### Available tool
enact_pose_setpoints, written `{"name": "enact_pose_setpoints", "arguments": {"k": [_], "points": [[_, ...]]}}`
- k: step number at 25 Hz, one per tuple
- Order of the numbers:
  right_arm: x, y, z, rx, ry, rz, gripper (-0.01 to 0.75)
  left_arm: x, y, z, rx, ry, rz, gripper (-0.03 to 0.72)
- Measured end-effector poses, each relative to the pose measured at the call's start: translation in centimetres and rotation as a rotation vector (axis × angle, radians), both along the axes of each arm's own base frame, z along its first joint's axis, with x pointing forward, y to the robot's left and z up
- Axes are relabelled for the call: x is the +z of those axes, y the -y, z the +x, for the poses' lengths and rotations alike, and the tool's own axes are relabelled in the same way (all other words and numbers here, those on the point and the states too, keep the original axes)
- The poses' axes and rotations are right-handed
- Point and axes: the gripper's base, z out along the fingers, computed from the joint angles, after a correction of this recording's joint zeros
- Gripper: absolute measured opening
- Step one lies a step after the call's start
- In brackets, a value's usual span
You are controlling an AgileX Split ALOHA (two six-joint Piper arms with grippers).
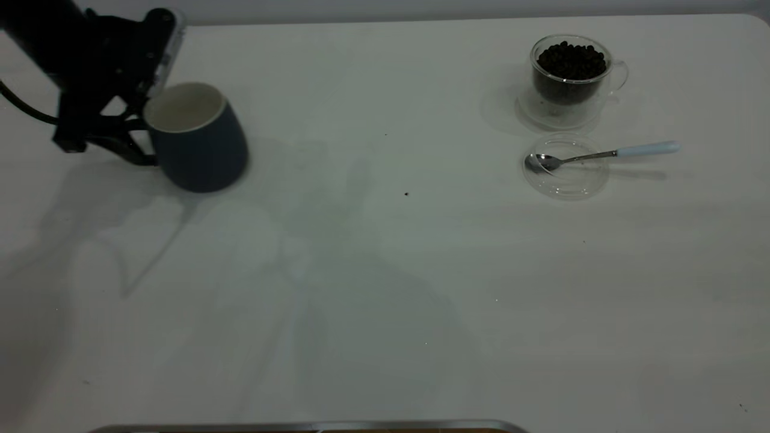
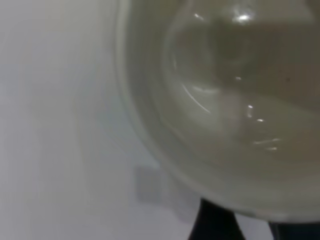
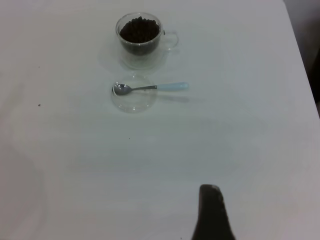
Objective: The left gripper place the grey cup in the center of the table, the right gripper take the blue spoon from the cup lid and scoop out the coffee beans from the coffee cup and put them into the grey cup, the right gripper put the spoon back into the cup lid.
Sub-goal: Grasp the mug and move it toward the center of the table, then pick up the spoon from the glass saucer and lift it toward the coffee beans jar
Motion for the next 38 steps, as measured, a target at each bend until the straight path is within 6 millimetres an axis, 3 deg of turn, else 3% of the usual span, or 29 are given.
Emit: {"name": "enact_pose_setpoints", "arguments": {"k": [10,24,31,38], "points": [[0.0,0.0,0.0,0.0,0.0,0.0,0.575,0.4,5.3,0.0,-0.04,0.061,-0.122,0.588],[0.0,0.0,0.0,0.0,0.0,0.0,0.575,-0.7,13.5,0.4,-0.053,0.107,-0.229,0.588],[0.0,0.0,0.0,0.0,0.0,0.0,0.575,-0.1,13.1,0.6,0.042,0.076,-0.262,0.588],[0.0,0.0,0.0,0.0,0.0,0.0,0.575,6.0,9.8,0.4,0.107,-0.018,-0.244,0.588]]}}
